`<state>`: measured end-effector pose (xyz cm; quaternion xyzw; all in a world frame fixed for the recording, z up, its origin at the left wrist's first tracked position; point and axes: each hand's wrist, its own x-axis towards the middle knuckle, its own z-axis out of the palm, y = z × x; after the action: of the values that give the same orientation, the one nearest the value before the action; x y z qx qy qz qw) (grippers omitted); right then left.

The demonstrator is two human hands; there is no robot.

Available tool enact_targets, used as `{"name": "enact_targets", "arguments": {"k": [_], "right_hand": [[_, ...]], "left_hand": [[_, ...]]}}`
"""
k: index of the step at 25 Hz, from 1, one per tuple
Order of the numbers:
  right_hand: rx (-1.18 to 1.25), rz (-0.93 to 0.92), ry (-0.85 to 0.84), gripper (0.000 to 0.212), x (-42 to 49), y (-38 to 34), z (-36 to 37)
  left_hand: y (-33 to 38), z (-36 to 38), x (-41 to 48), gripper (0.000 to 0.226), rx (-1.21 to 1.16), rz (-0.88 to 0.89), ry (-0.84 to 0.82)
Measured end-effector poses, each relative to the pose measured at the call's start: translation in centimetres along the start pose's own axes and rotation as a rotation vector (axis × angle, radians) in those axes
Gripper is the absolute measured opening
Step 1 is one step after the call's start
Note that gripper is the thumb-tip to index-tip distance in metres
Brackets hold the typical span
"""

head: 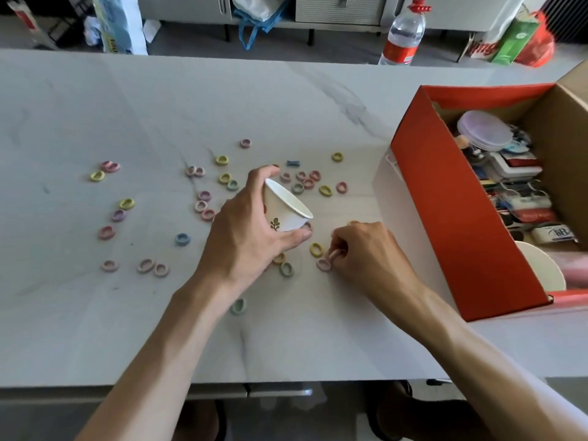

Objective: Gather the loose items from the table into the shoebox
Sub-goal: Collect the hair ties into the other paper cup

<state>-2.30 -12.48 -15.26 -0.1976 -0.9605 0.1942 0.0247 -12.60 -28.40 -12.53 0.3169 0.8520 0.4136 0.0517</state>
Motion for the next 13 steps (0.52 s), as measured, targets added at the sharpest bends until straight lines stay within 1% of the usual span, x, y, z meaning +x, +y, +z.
{"name": "enact_targets", "arguments": {"k": [2,5,7,8,9,11,13], "right_hand": [[0.116,0.055,-0.018,0.012,0.4,-0.3,-1.1],[0.528,0.126,0.054,0.012,1.3,-0.7,-3.5],[0.768,0.107,0.092,0.015,1.7,-1.3,-4.6],[0.839,0.080,0.076,0.014,1.8,-1.8,-4.8],[0.862,0.036,0.042,0.014,1.7,-2.4,-4.8],[0.789,-0.079,-0.083,0.014,1.6,-3.6,-4.5],[0.689,-0.137,-0.198,0.027,1.7,-3.9,-4.4]], "left_hand": [[-0.1,-0.3,0.1,0.084,0.007,0.013,-0.006],[-0.1,-0.5,0.2,0.085,0.003,0.017,-0.017],[-0.1,-0.3,0.0,0.088,0.012,0.031,-0.046],[-0.1,-0.2,-0.1,0.089,0.014,0.036,-0.071],[0.0,0.0,-0.3,0.090,0.003,0.035,-0.097],[0.2,0.1,-0.5,0.088,-0.043,0.034,-0.132],[0.1,0.2,-0.6,0.083,-0.065,0.036,-0.143]]}}
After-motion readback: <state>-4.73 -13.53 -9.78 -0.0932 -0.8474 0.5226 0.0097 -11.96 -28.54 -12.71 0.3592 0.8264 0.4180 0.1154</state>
